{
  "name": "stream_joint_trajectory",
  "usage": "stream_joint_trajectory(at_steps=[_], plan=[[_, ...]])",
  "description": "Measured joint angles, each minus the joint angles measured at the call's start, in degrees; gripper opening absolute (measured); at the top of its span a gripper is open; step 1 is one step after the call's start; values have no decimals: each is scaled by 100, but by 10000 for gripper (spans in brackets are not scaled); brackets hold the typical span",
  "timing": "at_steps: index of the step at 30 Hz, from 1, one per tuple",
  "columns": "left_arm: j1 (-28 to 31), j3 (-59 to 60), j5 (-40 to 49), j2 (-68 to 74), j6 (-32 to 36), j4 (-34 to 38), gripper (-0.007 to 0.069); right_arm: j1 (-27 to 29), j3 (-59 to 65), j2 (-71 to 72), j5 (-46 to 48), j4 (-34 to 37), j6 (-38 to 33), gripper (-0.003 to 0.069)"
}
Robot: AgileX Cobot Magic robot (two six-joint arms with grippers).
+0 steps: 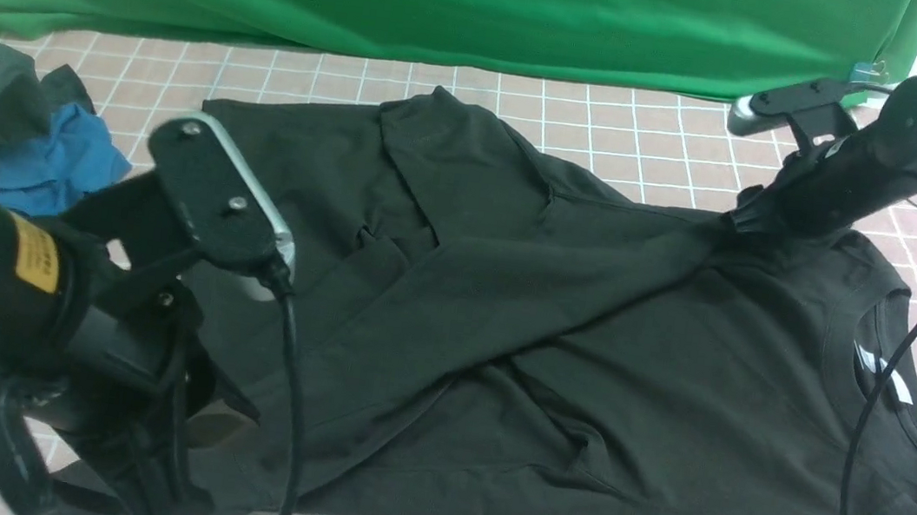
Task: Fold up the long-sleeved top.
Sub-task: Use both arms simultaneously to clamp the lower edge of the clothing fabric
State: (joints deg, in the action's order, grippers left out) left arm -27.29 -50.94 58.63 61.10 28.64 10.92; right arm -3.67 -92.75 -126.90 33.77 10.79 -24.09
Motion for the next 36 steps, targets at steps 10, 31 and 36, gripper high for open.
stream_joint_trajectory(at_steps=[10, 31, 36], plan=[[0, 0, -13, -26, 0, -41, 17, -9, -13, 111, 70, 31, -301, 40], [0, 0, 617, -32, -248, -629, 17, 584, -406, -61, -1677, -25, -231, 34], [0, 5, 699, -37, -461, -764, 17, 654, -406, -154, -1964, -25, -93, 78]])
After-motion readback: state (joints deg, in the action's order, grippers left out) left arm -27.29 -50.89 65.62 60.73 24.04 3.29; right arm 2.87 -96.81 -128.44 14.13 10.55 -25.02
